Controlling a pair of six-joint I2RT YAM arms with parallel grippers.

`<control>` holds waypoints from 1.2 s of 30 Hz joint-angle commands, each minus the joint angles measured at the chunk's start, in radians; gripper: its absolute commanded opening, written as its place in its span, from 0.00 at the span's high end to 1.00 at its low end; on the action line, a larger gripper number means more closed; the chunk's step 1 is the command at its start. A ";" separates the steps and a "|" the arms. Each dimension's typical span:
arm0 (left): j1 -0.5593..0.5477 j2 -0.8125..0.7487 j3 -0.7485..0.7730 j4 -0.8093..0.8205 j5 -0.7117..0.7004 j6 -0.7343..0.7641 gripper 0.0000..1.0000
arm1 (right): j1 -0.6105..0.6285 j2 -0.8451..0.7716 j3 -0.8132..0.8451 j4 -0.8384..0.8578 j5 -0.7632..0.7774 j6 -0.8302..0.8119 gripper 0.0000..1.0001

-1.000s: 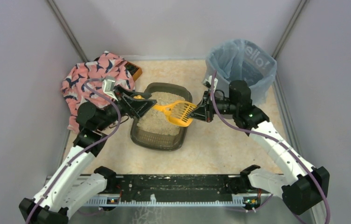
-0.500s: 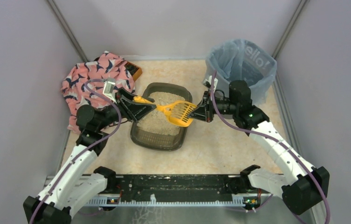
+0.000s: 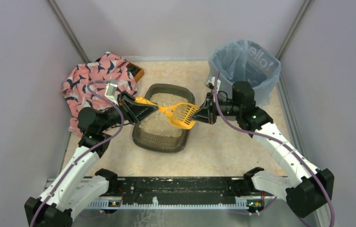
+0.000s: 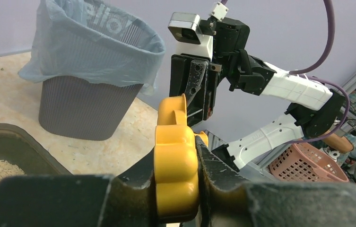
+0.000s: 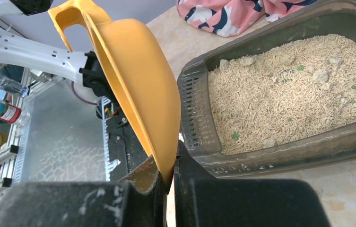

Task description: Clean the litter box

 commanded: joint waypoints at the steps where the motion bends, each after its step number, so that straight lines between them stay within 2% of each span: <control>1: 0.004 -0.013 0.001 0.040 0.009 -0.004 0.76 | -0.012 -0.002 0.015 0.044 -0.032 0.000 1.00; 3: 0.004 -0.009 0.006 0.037 0.019 -0.004 0.60 | -0.012 -0.002 0.006 0.047 -0.032 -0.001 1.00; 9: 0.004 0.000 0.003 0.060 0.032 -0.023 0.54 | -0.011 0.000 0.004 0.045 -0.029 -0.002 1.00; 12: 0.005 0.003 -0.001 0.067 0.031 -0.028 0.60 | -0.012 0.001 0.004 0.044 -0.032 -0.002 1.00; 14: 0.005 0.004 -0.003 0.066 0.033 -0.028 0.68 | -0.012 0.002 0.005 0.044 -0.032 -0.002 1.00; 16: 0.004 0.011 -0.002 0.067 0.044 -0.028 0.80 | -0.012 0.001 0.007 0.045 -0.030 -0.001 1.00; 18: 0.004 0.021 0.001 0.061 0.055 -0.031 0.99 | -0.012 0.002 0.009 0.048 -0.033 0.001 1.00; 26: 0.006 0.015 -0.006 -0.021 -0.015 0.030 1.00 | -0.012 -0.026 -0.008 0.098 -0.011 0.028 1.00; 28: 0.011 0.018 -0.005 -0.052 -0.045 0.047 1.00 | -0.012 -0.028 -0.007 0.097 0.027 0.028 0.72; 30: 0.021 0.016 0.005 -0.113 -0.085 0.078 1.00 | -0.012 -0.034 -0.005 0.089 0.133 0.028 0.39; 31: 0.030 0.016 0.015 -0.157 -0.111 0.098 1.00 | -0.011 -0.038 -0.005 0.082 0.185 0.028 0.26; 33: 0.053 0.026 0.044 -0.257 -0.180 0.135 1.00 | -0.013 -0.045 -0.003 0.063 0.298 0.021 0.14; 36: 0.096 0.055 0.063 -0.311 -0.220 0.174 1.00 | -0.016 -0.049 -0.002 0.047 0.447 0.014 0.10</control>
